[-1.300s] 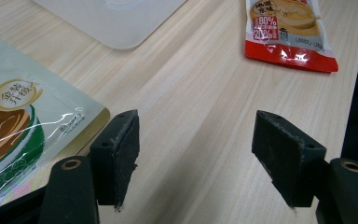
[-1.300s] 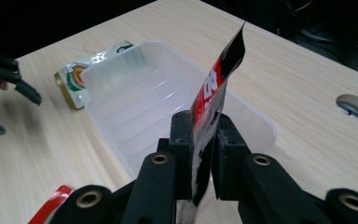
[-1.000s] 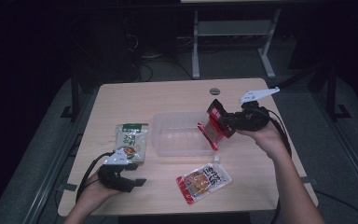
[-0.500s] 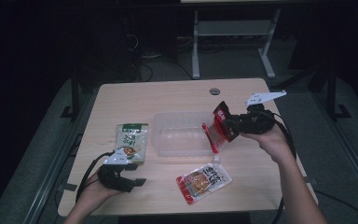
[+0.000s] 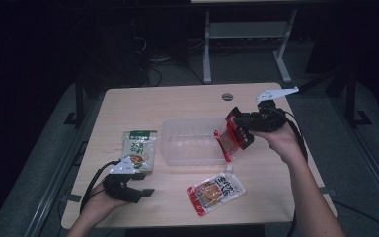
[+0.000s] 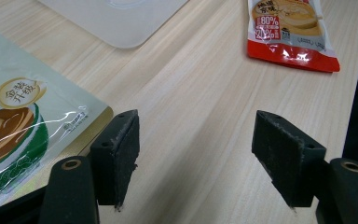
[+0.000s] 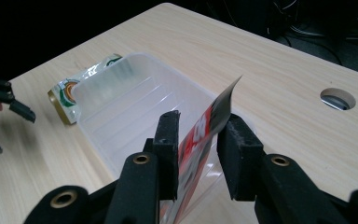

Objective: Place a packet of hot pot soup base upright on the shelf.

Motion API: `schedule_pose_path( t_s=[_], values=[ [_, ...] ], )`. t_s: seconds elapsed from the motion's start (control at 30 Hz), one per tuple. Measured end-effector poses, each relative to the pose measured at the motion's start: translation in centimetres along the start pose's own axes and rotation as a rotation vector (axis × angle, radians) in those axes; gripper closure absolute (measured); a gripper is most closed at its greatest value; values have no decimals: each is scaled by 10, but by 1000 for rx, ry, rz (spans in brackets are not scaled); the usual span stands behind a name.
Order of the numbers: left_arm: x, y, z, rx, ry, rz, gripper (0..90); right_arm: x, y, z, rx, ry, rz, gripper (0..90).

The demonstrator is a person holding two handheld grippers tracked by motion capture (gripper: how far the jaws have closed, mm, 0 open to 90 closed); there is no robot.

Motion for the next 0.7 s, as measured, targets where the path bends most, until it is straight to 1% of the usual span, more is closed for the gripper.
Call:
schedule_pose_path(
  t_s=[0.03, 0.1, 0.17, 0.2, 0.23, 0.3, 0.33, 0.37, 0.43, 0.47, 0.53, 0.57, 0.6, 0.63, 0.7],
  values=[
    [0, 0, 0, 0, 0, 0, 318, 1, -2, -1, 2, 0, 5, 690],
    [0, 0, 0, -1, 1, -2, 318, 4, -7, -3, -2, 7, 10, 735],
    [0, 0, 0, -1, 0, 0, 318, 7, -9, -5, 3, 10, 20, 757],
    [0, 0, 0, -2, 1, 0, 318, 8, -10, -6, -3, 13, 21, 770],
    [0, 0, 0, -3, 2, 1, 318, 9, -12, -6, 7, 13, 21, 797],
    [0, 1, -1, -9, 5, 2, 318, 11, -13, -7, 0, 20, 19, 861],
    [0, 1, -1, -9, 5, 2, 318, 12, -14, -7, 1, 27, 15, 878],
    [0, 0, 0, 1, 2, 3, 318, 12, -14, -7, -6, 35, 12, 885],
    [0, 0, 0, 2, 2, 4, 318, 12, -15, -7, -17, 78, -3, 893],
    [0, 0, 0, 1, 2, 4, 318, 11, -15, -7, -8, 104, -13, 895],
    [0, 1, 0, -8, 3, 4, 318, 9, -15, -6, -4, 139, -39, 896],
    [0, 1, 0, -10, 3, 5, 318, 9, -15, -6, 4, 144, -45, 895],
    [0, 1, 0, -3, 2, 5, 318, 10, -14, -5, 10, 140, -44, 895],
    [0, 0, 0, 2, 1, 6, 318, 11, -13, -5, 20, 138, -32, 895],
    [0, 0, 0, 6, 1, 6, 318, 14, -12, -7, 23, 143, -33, 895]
  ],
)
Point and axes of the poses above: each handheld gripper's, and its own axes: x roughly forward along the jaws, y roughly out of its underside, z roughly to its left, the point moved 6 cm from there along x, roughly forward along the jaws, and after that the axes turned 9 degrees about -y, right-handed, at the moved point
